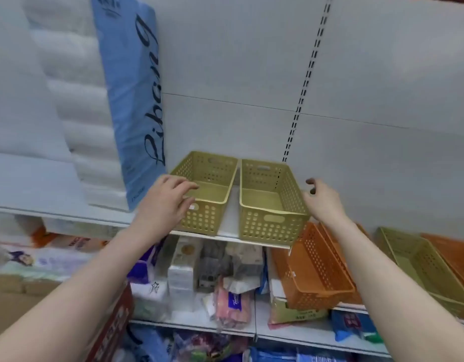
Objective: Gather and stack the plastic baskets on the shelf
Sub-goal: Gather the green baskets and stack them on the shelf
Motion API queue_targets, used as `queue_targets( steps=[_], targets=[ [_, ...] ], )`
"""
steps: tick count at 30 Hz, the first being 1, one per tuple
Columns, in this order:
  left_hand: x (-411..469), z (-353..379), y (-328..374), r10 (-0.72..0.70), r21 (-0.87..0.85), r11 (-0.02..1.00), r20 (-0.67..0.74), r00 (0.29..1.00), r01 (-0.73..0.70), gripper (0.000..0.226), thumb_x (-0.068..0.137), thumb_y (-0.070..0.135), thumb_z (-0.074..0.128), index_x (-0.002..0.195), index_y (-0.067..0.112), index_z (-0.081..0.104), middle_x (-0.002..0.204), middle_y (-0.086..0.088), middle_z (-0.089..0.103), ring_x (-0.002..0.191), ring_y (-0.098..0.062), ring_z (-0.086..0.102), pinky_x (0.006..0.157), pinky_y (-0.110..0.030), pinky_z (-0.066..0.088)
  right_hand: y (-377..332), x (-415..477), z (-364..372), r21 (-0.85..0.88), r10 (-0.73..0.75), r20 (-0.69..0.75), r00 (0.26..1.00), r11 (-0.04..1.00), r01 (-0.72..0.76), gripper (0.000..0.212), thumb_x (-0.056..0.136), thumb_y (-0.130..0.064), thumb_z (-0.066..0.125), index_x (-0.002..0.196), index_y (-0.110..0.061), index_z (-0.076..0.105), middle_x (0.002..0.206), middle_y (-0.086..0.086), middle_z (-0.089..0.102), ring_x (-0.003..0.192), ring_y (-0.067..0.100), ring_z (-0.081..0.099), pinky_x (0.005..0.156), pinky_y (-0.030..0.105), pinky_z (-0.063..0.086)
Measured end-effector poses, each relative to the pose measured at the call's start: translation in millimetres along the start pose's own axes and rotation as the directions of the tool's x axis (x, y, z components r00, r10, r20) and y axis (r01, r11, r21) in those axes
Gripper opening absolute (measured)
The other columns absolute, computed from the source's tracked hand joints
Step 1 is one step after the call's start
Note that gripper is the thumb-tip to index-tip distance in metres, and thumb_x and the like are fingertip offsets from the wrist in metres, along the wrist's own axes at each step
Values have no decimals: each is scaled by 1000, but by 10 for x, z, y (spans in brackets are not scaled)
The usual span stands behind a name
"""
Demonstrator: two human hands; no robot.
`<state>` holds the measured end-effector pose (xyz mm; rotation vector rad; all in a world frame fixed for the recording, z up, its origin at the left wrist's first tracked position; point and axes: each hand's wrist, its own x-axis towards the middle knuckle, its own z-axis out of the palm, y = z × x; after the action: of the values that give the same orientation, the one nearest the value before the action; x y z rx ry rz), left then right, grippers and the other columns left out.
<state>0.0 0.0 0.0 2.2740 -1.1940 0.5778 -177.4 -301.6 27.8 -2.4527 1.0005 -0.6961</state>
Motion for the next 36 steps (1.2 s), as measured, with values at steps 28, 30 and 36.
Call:
queue_targets(
  steps=[28,30,36],
  targets=[
    [279,282,224,-303,-615,453,574,760,645,29,98,23,42,122,31,57,107,1,72,92,-16,70,75,-32,56,168,252,-740,269,330,-248,911,927,-263,41,70,-33,54,104,-15,68,100,16,72,82,37,68,74,52,58],
    [262,302,272,-282,-650,438,557,781,621,29,99,23,40,120,34,57,108,1,72,93,-16,70,78,-33,56,-51,273,-747,310,290,-259,921,928,-205,34,72,-29,54,101,-18,69,97,12,72,80,35,67,68,47,58],
    [238,282,267,-270,-681,384,563,781,623,29,101,22,37,110,40,57,117,1,68,110,-16,62,101,-39,48,-636,209,-268,281,141,85,986,946,-159,15,84,-5,54,92,-11,65,81,8,66,63,24,59,49,29,46]
  ],
)
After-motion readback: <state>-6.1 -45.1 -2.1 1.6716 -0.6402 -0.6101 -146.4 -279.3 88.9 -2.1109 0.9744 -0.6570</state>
